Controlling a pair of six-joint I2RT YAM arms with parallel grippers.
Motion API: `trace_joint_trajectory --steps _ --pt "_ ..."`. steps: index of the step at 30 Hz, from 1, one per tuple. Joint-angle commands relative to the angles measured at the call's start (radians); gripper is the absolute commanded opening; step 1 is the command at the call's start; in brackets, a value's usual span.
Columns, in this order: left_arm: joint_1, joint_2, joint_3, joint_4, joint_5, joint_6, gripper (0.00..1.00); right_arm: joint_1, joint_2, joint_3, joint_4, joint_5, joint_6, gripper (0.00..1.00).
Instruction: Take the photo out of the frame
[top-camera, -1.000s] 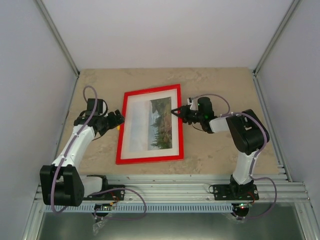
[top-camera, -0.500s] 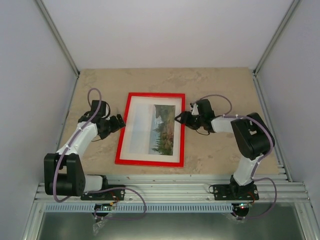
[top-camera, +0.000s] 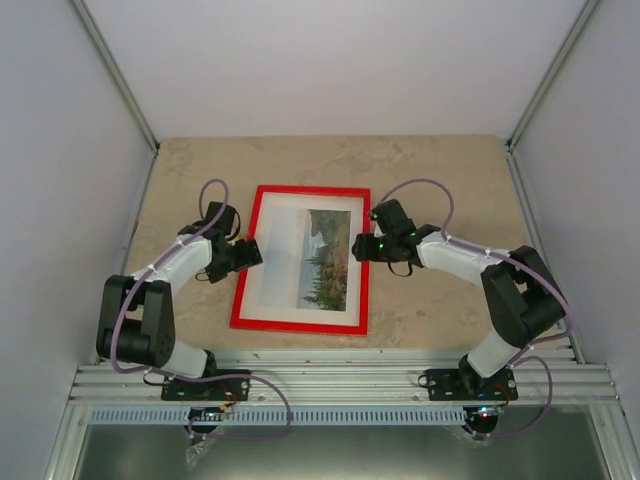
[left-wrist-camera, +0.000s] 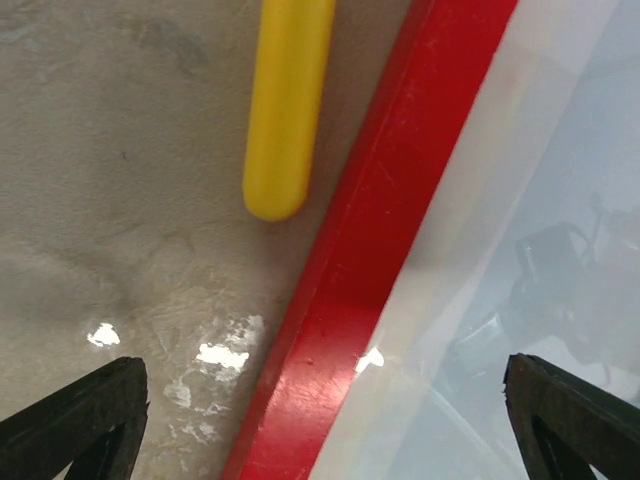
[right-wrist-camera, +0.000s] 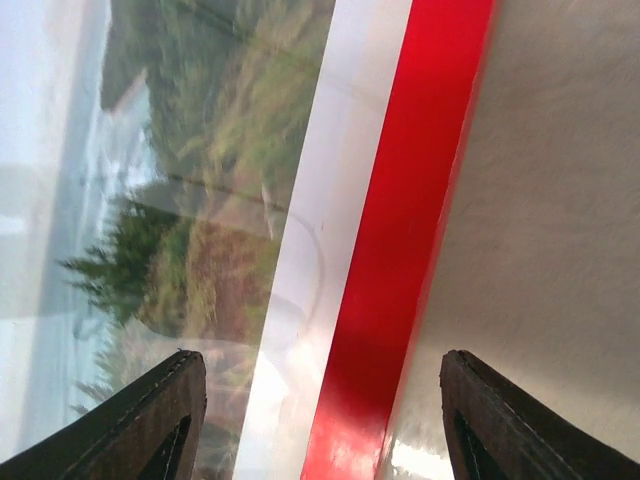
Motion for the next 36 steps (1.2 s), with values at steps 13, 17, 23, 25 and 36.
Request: trace_joint_trajectory --steps 13,17,23,25,36 --pt "-0.047 0.116 0.032 0.007 -0.096 0.031 0.84 0.129 0.103 0.053 -0.056 0.241 0.030 0.45" --pt "-0.047 0.125 0.035 0.006 -0.099 0.035 0.71 0.146 0.123 0.066 -0.042 0.249 0.045 0.38" --pt "-0.050 0.118 0.035 0.002 -0.099 0.034 0.51 0.168 0.142 0.098 -0.029 0.264 0.058 0.30" --pt "-0.050 0.113 0.038 0.000 -0.099 0.034 0.43 0.171 0.145 0.112 -0.030 0.269 0.056 0.29" --pt "-0.051 0.043 0.068 -0.036 -0.126 0.021 0.10 0.172 0.101 0.139 -0.065 0.303 0.025 0.19"
